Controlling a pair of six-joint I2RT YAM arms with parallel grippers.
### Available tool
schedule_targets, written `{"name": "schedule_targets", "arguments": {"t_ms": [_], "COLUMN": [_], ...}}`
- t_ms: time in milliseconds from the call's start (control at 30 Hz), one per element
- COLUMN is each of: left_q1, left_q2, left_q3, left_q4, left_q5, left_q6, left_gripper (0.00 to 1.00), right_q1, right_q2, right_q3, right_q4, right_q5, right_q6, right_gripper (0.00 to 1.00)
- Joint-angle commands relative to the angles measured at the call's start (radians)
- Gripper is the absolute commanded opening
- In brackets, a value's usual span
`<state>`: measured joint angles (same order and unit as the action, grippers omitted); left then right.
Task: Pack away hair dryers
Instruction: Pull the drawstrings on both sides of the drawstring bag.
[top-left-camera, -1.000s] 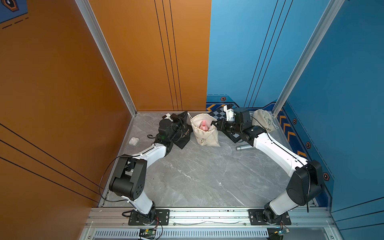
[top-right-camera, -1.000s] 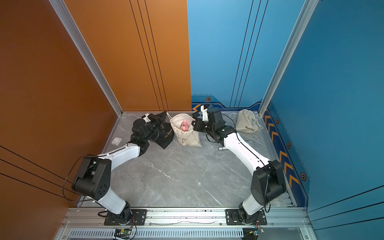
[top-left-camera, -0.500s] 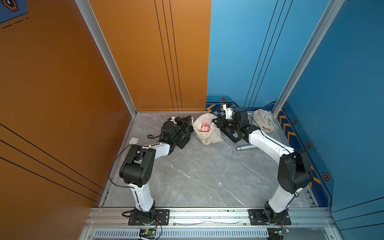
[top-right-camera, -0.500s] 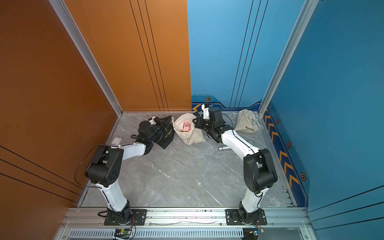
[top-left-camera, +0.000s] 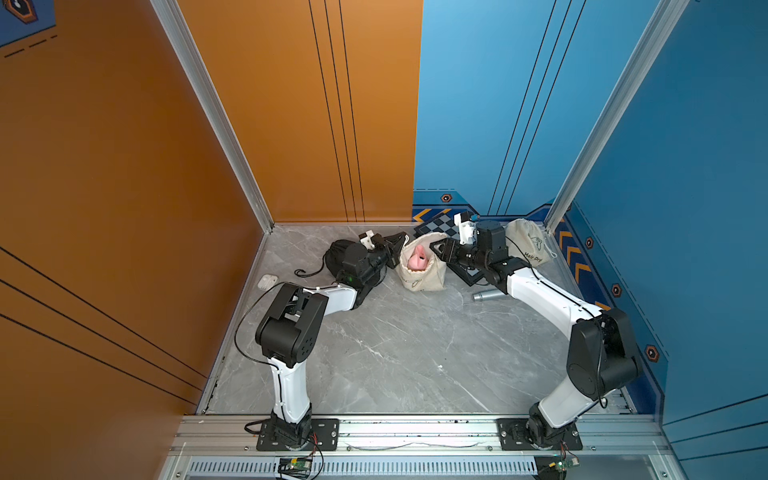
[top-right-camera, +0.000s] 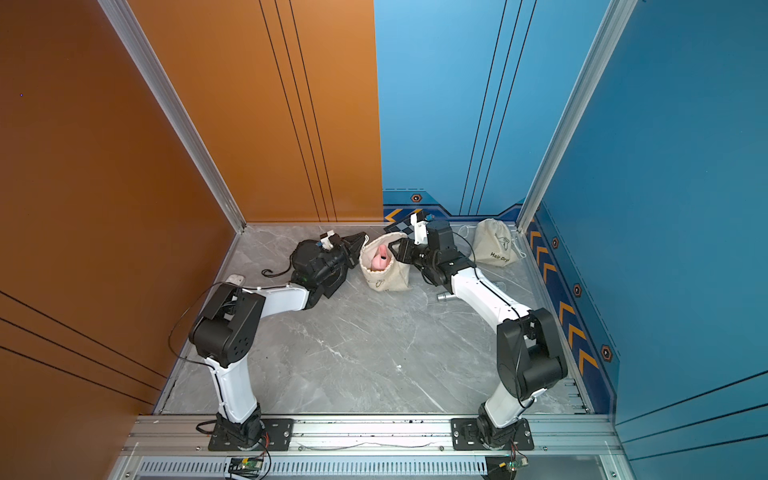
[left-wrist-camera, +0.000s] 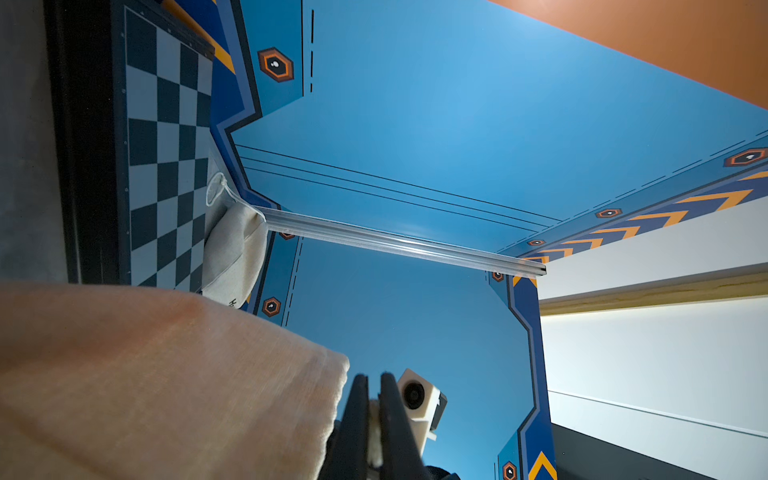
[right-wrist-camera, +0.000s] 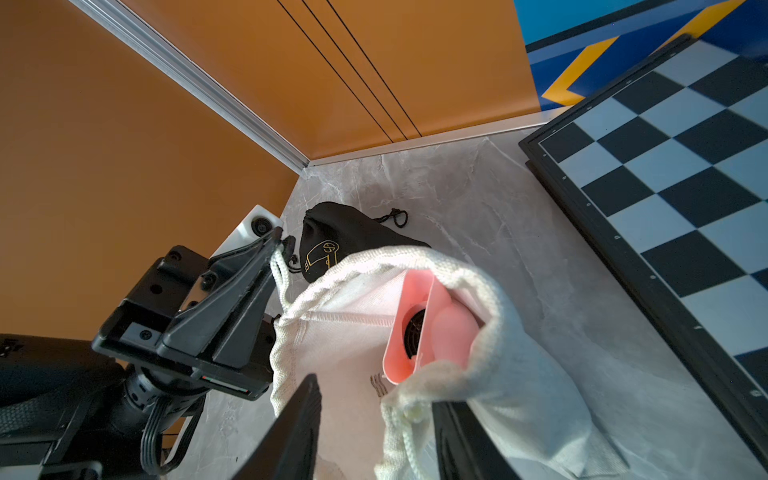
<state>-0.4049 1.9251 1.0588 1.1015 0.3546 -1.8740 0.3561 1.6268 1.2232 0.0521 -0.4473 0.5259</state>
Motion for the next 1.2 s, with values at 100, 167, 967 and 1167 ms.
{"name": "schedule_targets", "arguments": {"t_ms": [100, 167, 967, 1167], "left_q1": [0.0, 0.0, -0.011, -0.026], "left_q2": [0.019, 0.019, 0.037, 0.048], "left_q3": [0.031, 0.033, 0.041, 0.068], "left_q4": [0.05, 0.052, 0.06, 0.06], "left_q5": [0.023, 0.023, 0.014, 0.016], "left_q6": [-0.006, -0.007, -0.021, -0.014], "left_gripper": [0.0, 0.0, 0.0, 0.0], "right_q1": [-0.005, -0.005, -0.014, -0.035], "right_q2": [-0.088, -0.108, -0.355, -0.406], "right_q3": [-0.057, -0.082, -0.424, -0.478], "right_q4": [-0.036, -0.04, 0.127, 0.147], "right_q5": [0.04, 0.046, 0.143, 0.213], "right_q6": [-0.052, -0.061, -0.118, -0.109], "right_gripper": [0.48, 0.47, 0.3, 0.31]}}
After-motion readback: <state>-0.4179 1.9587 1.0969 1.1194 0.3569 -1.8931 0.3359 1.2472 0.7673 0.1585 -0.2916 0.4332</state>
